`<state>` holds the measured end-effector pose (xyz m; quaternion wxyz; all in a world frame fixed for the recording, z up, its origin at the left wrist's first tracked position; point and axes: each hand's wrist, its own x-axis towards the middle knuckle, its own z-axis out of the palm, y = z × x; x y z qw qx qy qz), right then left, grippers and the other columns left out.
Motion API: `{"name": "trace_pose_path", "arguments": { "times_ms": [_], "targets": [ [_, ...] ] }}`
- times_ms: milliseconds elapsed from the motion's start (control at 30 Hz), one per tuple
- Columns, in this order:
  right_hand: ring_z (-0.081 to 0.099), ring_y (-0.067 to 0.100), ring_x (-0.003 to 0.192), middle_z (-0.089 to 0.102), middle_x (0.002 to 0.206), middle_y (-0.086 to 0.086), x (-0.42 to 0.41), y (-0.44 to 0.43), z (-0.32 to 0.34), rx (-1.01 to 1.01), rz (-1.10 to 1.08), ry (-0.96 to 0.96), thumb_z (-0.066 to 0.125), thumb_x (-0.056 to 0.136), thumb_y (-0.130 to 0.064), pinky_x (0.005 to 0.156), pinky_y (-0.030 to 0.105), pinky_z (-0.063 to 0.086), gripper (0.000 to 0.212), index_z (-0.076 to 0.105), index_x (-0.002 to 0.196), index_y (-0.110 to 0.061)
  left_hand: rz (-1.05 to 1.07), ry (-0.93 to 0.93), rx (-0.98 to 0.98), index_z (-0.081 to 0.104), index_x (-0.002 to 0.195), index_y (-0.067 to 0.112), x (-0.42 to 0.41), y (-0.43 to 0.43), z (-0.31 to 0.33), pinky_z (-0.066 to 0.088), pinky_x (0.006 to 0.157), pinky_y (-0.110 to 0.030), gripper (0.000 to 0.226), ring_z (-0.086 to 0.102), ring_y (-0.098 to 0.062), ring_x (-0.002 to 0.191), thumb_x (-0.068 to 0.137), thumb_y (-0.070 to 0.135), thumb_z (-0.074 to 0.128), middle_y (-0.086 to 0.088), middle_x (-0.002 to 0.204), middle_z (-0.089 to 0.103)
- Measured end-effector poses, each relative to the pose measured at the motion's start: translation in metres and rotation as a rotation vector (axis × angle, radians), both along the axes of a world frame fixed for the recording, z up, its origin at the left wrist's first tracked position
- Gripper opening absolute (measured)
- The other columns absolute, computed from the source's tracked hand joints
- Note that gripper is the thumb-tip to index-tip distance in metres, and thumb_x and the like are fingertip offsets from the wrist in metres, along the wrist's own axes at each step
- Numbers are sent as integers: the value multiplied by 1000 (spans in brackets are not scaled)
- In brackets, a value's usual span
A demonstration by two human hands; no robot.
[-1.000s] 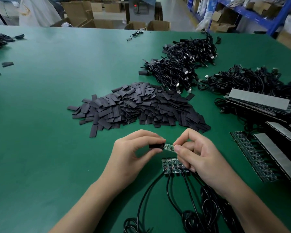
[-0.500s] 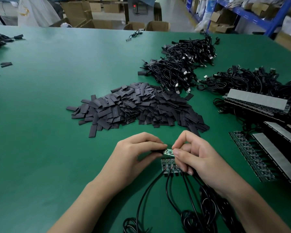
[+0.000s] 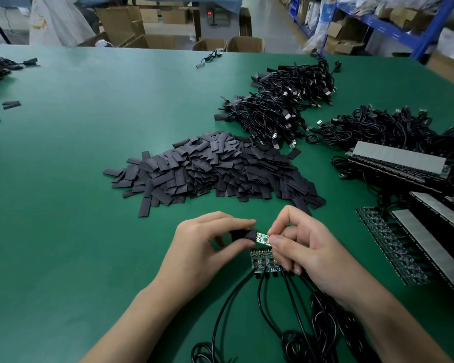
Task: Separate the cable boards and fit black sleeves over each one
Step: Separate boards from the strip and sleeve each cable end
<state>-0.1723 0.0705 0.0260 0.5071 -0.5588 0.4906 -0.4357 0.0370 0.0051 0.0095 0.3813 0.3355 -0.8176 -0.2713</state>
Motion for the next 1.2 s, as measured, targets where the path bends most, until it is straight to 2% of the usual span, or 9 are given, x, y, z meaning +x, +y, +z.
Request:
{"name": "trace_pose_path", "arguments": {
  "times_ms": [100, 333, 533, 667, 767, 867, 933, 1100, 1200],
  "targets": [
    [46, 11, 55, 56, 58, 0, -1, 0, 0, -3, 3, -8, 59, 93, -22, 51, 19, 39, 8, 57, 86, -25, 0, 10, -23, 82, 103, 21, 0, 0, 1, 55, 80, -21, 21, 69, 0, 88, 83, 30, 82, 17, 96, 74],
    [47, 9, 56, 56, 59, -1, -2, 1, -3, -55, 29, 51, 60, 96, -24, 55, 14, 40, 10, 56, 88, -28, -17, -42, -43, 82, 102, 27, 2, 0, 2, 59, 79, -31, 24, 70, 0, 89, 88, 45, 73, 18, 98, 74],
    [47, 9, 57, 58, 60, -1, 0, 2, -5, -58, 49, 120, 58, 93, -39, 58, 16, 40, 8, 56, 90, -32, -101, -76, -79, 81, 104, 23, 0, -1, 2, 58, 79, -31, 22, 69, -1, 92, 91, 39, 74, 15, 101, 74],
    [53, 12, 61, 63, 65, 0, 4, 2, -2, -36, 13, 123, 59, 90, -46, 61, 25, 46, 11, 56, 93, -35, -103, -53, -134, 80, 105, 23, -1, 2, 2, 58, 76, -32, 20, 70, -3, 90, 93, 38, 74, 13, 100, 73],
    [67, 12, 74, 73, 76, -5, 2, 4, 3, -96, -44, 310, 60, 90, -50, 76, 33, 52, 16, 57, 102, -39, -61, 3, -120, 81, 104, 23, 0, 0, 3, 58, 76, -32, 20, 70, -4, 88, 92, 37, 74, 14, 99, 72],
    [70, 9, 82, 74, 78, -11, -1, 5, 8, -169, -105, 472, 67, 96, -36, 79, 26, 51, 6, 64, 92, -33, -37, 25, -119, 81, 104, 20, 1, 1, 3, 59, 77, -32, 20, 71, -4, 87, 90, 33, 75, 12, 99, 73],
    [69, 8, 78, 73, 73, -10, -2, 6, 11, -170, -112, 499, 69, 96, -25, 74, 20, 50, 16, 67, 81, -29, -30, 21, -132, 81, 104, 19, 1, 2, 2, 60, 77, -31, 21, 71, -4, 86, 90, 33, 75, 10, 98, 73],
    [64, 5, 68, 67, 66, -12, -4, 4, 12, -121, -74, 478, 68, 97, -21, 69, 15, 45, 20, 69, 78, -26, -38, 2, -220, 81, 104, 17, 0, 0, 1, 59, 76, -27, 19, 70, -3, 85, 91, 30, 76, 9, 97, 74],
    [63, 2, 69, 67, 70, -15, -2, 4, 11, -97, -71, 465, 67, 98, -21, 67, 13, 43, 21, 70, 79, -30, -64, 3, -277, 81, 104, 15, 0, 0, 0, 59, 74, -27, 16, 70, -5, 83, 92, 25, 78, 6, 97, 74]
  ]
}}
